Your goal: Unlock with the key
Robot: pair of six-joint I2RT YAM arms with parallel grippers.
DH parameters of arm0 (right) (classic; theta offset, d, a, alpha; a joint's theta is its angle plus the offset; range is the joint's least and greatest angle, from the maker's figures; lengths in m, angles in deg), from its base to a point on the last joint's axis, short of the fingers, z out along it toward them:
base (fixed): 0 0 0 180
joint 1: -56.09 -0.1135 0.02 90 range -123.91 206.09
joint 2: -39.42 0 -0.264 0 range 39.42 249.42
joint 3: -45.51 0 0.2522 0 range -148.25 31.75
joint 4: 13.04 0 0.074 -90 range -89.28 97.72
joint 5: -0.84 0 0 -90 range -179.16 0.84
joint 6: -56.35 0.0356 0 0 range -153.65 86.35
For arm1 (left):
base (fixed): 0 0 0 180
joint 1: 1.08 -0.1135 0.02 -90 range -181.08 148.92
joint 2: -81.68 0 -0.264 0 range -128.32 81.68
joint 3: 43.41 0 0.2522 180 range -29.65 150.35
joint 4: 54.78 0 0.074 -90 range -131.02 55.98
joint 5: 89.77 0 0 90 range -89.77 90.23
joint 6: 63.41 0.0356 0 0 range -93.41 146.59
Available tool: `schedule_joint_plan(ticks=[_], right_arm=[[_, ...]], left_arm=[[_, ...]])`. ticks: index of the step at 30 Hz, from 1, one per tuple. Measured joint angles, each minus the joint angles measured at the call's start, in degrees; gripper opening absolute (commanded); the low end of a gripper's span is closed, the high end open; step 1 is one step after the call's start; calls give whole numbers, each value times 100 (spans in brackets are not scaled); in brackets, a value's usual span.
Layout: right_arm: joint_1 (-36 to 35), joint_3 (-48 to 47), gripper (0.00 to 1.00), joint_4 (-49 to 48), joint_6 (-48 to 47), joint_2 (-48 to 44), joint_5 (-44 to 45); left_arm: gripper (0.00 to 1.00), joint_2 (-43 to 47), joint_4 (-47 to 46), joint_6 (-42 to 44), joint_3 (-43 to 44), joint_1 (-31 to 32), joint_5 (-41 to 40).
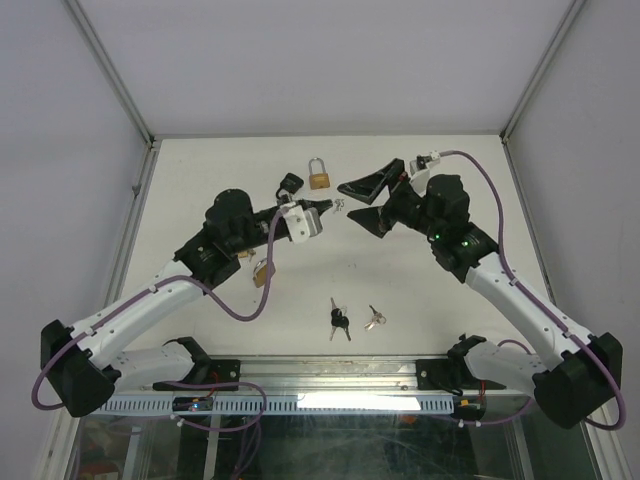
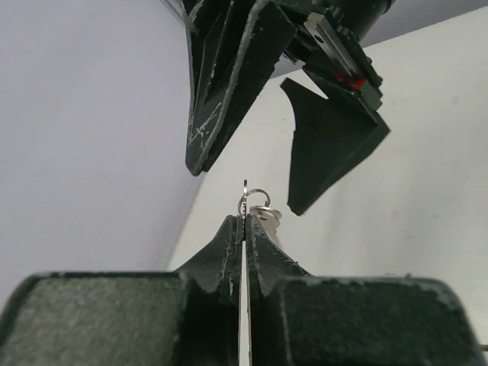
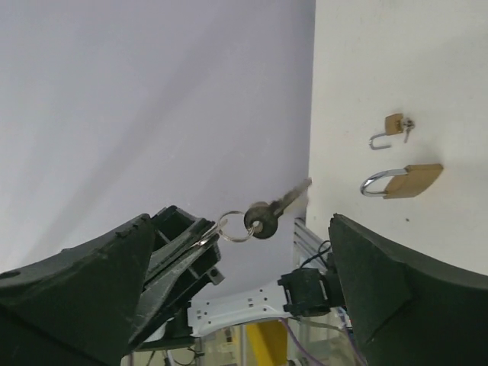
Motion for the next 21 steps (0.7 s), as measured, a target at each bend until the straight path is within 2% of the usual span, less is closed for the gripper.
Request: schedule_joint_plan(ticks=[3,7,9,14,18,21], right_arm=[[101,-72,100,426,-682,-138,-15],[227,-636,100,1003,-2402,-284,-170],[245,-933,99,944,-3375,-356,-632],[243,-1405,90,636,-5198,-407,-2667],[225,-1670,82,798,-5906,-39,-3735],[225,-1397,77,317,-5633,205,-4251]], left_arm=[[0,243,450,-1211,15,-4,57],[0,415,835,-2673,28,-44,365],[0,417,1032,-3427,92,-142,656],[0,404,1311,-4677,238,-393,1163],[0,404,1222,-5261,258,-487,1558],[0,411,732,-5840,164,-702,1856]])
